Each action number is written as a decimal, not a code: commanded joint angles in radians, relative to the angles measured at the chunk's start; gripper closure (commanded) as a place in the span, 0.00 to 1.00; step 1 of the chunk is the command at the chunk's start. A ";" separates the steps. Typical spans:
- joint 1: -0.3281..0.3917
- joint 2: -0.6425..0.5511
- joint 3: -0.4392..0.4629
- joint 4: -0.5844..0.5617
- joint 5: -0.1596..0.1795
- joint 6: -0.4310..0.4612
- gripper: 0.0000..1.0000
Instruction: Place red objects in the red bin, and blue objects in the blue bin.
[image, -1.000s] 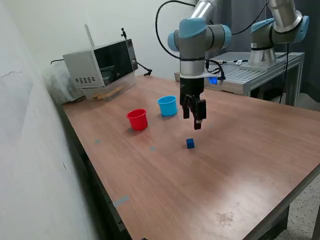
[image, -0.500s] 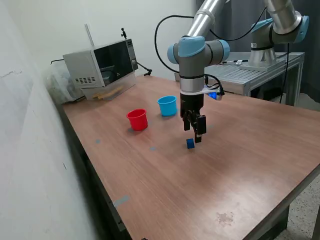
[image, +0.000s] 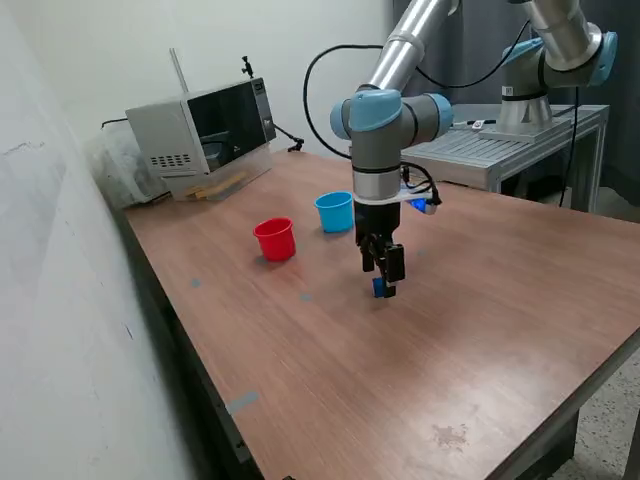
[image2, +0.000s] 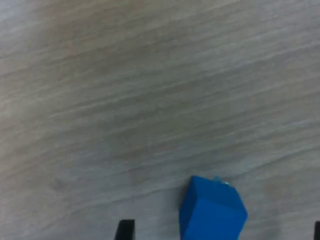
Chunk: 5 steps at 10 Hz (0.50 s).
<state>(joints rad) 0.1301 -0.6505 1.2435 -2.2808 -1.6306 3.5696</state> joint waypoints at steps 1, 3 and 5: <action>-0.003 0.014 -0.009 0.000 0.000 0.000 1.00; -0.013 0.017 -0.009 0.000 0.000 0.000 1.00; -0.021 0.017 -0.015 0.000 0.002 -0.011 1.00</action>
<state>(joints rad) 0.1147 -0.6344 1.2329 -2.2810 -1.6303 3.5670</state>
